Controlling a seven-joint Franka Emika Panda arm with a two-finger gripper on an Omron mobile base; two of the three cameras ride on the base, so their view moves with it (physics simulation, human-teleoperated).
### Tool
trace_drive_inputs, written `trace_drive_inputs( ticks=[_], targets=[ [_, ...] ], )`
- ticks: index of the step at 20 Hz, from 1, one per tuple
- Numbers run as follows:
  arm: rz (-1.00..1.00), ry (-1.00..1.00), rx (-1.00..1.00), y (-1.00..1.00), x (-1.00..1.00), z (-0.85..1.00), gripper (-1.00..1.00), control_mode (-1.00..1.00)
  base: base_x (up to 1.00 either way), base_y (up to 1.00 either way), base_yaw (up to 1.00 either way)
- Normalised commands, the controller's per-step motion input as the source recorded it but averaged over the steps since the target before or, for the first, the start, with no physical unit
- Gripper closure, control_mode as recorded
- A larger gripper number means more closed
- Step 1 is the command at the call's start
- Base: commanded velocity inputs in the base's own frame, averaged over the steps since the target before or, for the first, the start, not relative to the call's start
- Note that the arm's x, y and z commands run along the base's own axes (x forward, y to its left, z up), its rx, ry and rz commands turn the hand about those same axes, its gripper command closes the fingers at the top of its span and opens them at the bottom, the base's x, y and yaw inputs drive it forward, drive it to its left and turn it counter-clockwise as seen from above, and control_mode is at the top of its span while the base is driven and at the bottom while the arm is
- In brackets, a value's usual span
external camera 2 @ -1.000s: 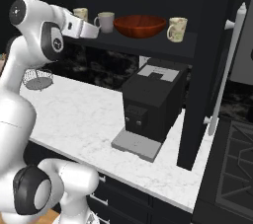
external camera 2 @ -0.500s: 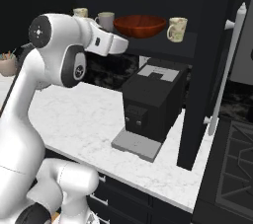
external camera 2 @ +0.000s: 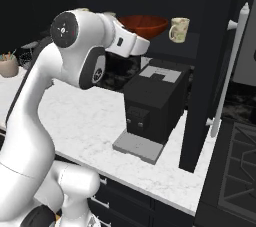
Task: Gather all objects into one cabinet and sort the glasses and bowls to opposite sides.
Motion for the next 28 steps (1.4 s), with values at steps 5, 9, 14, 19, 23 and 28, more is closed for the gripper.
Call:
trace_drive_inputs(
  ticks=[5, 9, 14, 19, 23, 28],
  targets=[
    [0.0, 0.0, -0.03, 0.02, 0.02, 0.05, -1.0, -1.0, 0.0, 0.0, 0.0],
    [0.0, 0.0, -0.07, -0.13, 0.0, -0.09, -1.0, -1.0, 0.0, 0.0, 0.0],
    [0.0, 0.02, -0.07, -0.14, 0.02, -0.17, -1.0, -1.0, 0.0, 0.0, 0.0],
    [0.0, 0.13, -0.06, -0.1, 0.19, -0.03, -1.0, -1.0, 0.0, 0.0, 0.0],
    [0.0, 0.19, -0.04, -0.04, 0.29, 0.0, -1.0, -1.0, 0.0, 0.0, 0.0],
    [0.0, 0.11, 0.0, -0.2, 0.13, -0.09, -1.0, -1.0, 0.0, 0.0, 0.0]
  ],
)
